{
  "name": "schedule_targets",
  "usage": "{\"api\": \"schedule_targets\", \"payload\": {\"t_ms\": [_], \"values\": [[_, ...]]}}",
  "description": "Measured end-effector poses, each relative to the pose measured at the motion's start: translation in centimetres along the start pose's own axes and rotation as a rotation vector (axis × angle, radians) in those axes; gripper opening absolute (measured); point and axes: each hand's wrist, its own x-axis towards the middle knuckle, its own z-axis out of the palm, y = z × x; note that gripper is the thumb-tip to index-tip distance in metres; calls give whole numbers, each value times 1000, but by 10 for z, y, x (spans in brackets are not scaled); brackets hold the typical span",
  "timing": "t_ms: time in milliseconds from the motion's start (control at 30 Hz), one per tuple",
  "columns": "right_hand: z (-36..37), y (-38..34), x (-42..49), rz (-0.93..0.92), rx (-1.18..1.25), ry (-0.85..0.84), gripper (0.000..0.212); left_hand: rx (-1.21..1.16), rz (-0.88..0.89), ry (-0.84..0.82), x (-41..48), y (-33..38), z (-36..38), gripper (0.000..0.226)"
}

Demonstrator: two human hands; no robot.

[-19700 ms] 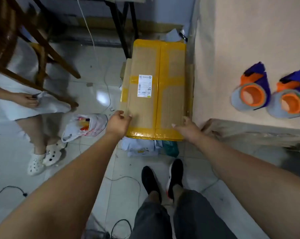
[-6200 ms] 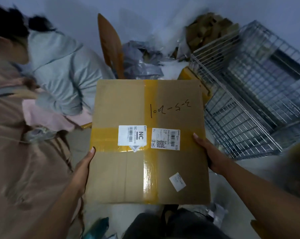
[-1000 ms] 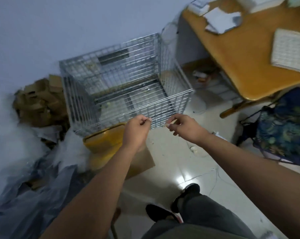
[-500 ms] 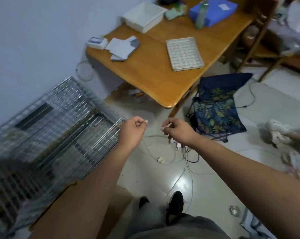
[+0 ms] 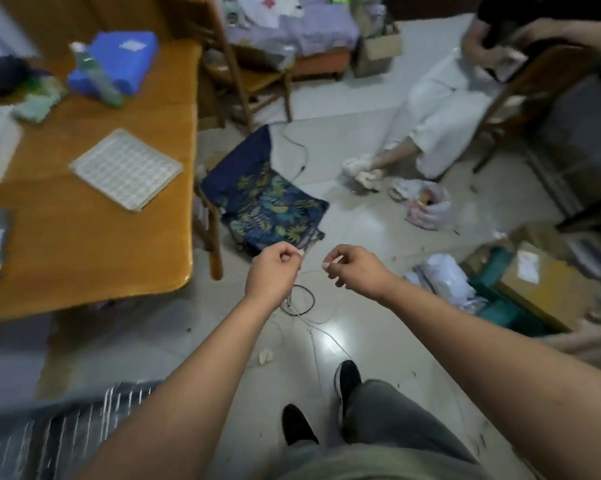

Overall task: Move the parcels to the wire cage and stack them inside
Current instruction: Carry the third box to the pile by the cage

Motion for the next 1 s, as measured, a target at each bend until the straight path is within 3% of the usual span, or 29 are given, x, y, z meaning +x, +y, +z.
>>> {"api": "schedule_targets", "payload": {"t_ms": [400, 667, 1000], "values": [[-161, 161, -34, 239, 343, 445, 7, 153, 197, -465, 50, 145, 207, 17], [-247, 269, -62, 401, 491, 583, 6, 286, 276, -631, 54, 213, 346, 18], [-281, 370, -80, 613, 720, 686, 10, 411, 300, -810, 53, 243, 470, 21]]}}
